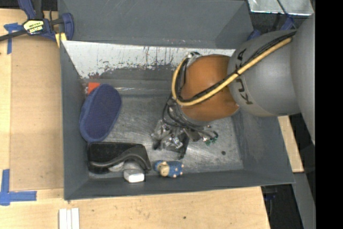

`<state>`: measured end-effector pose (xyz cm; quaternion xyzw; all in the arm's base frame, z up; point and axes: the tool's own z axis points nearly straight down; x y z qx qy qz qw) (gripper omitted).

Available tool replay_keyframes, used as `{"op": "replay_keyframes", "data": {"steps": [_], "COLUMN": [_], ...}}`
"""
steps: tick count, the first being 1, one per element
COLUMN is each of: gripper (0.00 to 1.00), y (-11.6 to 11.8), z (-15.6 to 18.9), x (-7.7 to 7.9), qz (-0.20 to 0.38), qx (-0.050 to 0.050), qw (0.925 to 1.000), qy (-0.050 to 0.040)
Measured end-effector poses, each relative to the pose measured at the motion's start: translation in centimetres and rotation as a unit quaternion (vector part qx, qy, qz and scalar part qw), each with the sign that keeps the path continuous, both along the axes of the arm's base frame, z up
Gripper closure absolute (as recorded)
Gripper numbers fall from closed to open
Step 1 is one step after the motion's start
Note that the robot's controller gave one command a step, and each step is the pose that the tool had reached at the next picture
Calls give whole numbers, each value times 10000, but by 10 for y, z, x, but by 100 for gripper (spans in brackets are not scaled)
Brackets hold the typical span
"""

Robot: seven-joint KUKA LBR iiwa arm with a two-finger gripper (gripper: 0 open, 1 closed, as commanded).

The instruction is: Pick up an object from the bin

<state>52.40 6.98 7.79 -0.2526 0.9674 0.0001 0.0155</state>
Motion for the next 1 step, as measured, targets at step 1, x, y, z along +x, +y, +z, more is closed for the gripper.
{"op": "replay_keyframes", "data": {"steps": [1], "gripper": [100], "y": [-9], "z": [150], "x": [15], "qz": [166], "qx": [-38], "qw": [9998], "qy": [89]}}
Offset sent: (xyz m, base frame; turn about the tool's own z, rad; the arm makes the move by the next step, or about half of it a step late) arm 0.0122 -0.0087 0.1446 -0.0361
